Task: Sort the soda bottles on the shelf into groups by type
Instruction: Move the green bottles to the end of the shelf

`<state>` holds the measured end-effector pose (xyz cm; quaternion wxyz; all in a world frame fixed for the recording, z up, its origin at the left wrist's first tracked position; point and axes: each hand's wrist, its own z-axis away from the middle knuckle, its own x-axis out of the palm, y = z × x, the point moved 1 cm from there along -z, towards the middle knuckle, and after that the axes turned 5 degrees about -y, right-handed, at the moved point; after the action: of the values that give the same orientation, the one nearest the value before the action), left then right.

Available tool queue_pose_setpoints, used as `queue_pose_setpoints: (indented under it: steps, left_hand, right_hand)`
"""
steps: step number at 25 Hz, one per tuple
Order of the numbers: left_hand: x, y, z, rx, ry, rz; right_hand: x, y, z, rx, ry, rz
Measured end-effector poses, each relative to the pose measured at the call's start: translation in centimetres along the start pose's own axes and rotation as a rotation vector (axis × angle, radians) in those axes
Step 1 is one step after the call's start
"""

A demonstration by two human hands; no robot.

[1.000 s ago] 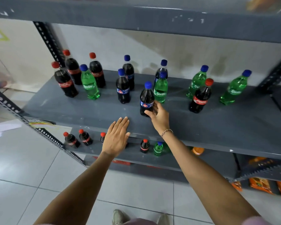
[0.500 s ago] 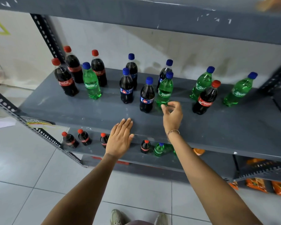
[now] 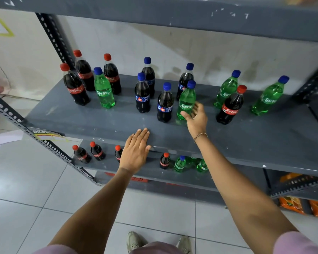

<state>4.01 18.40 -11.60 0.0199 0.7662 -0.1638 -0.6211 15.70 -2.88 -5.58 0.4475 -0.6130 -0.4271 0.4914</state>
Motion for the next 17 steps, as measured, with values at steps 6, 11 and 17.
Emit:
queue_pose_setpoints:
  steps: [6,11,17]
  left_hand:
    - [0.7,2.9,0.2,-0.113,0.059,0.016]
    - [2.0,10.0,-0.3,0.012,0.036,0.032]
    - [4.6,19.9,-1.9,0.227,-0.029,0.035]
  right_hand:
    - [-4.0,1.0,3.8,0.01,-0.018,-0.053]
    - [-10.6,2.5,6.2,0.016,0.018,-0.083]
    - [-20.1,4.6,6.7,0.042,0.165,-0.066]
